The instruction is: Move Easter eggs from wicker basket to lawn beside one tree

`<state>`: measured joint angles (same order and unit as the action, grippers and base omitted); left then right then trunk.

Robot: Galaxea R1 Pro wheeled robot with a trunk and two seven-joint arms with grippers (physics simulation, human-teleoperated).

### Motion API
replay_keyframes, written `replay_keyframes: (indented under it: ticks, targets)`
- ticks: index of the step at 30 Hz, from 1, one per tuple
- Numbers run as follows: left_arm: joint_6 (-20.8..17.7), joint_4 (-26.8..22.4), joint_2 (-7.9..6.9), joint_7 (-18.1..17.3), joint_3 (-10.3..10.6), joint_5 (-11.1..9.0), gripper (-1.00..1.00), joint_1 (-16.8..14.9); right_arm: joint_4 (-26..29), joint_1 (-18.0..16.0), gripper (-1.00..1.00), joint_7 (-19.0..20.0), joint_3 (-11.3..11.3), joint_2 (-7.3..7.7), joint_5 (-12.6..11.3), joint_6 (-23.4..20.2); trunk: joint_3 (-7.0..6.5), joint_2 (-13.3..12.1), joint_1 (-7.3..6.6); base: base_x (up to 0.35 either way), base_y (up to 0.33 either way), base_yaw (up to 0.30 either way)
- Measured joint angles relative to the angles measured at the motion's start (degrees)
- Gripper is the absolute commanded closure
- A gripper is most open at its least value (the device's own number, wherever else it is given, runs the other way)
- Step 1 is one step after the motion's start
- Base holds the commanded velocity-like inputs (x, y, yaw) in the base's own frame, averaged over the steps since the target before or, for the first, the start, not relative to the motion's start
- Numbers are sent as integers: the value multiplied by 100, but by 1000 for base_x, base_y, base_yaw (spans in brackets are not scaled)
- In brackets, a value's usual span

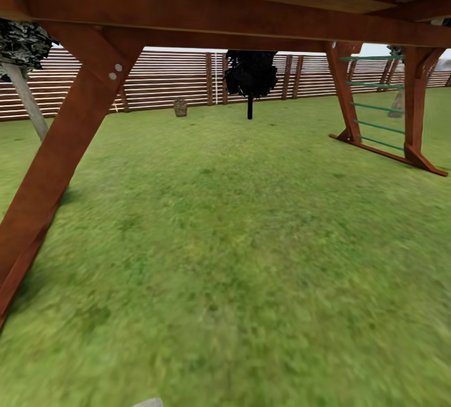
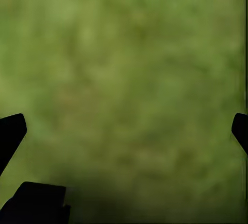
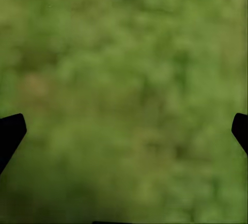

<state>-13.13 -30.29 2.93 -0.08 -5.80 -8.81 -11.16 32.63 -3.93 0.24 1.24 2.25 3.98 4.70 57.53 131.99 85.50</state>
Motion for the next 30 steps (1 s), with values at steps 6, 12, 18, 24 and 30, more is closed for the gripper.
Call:
replay_keyframes:
  ticks: [6,12,18,24,30]
  targets:
    - [3,0,0,0,0,0,-100,0,0,0,-100,0,0,0,0,0,0,0,0,329,0,0]
    - [5,0,0,0,2,0,-100,0,0,0,-100,0,-1,0,0,0,0,0,0,329,0,0]
    - [8,1,0,0,2,0,-100,0,1,0,-100,0,-2,0,0,-1,0,0,0,328,-37,0]
    - [9,1,0,0,4,0,-100,0,1,0,-100,0,-9,0,0,-1,0,0,0,324,-111,0]
    - [9,1,0,0,4,0,-100,0,2,0,-100,0,-10,0,0,-1,0,0,0,323,-118,1]
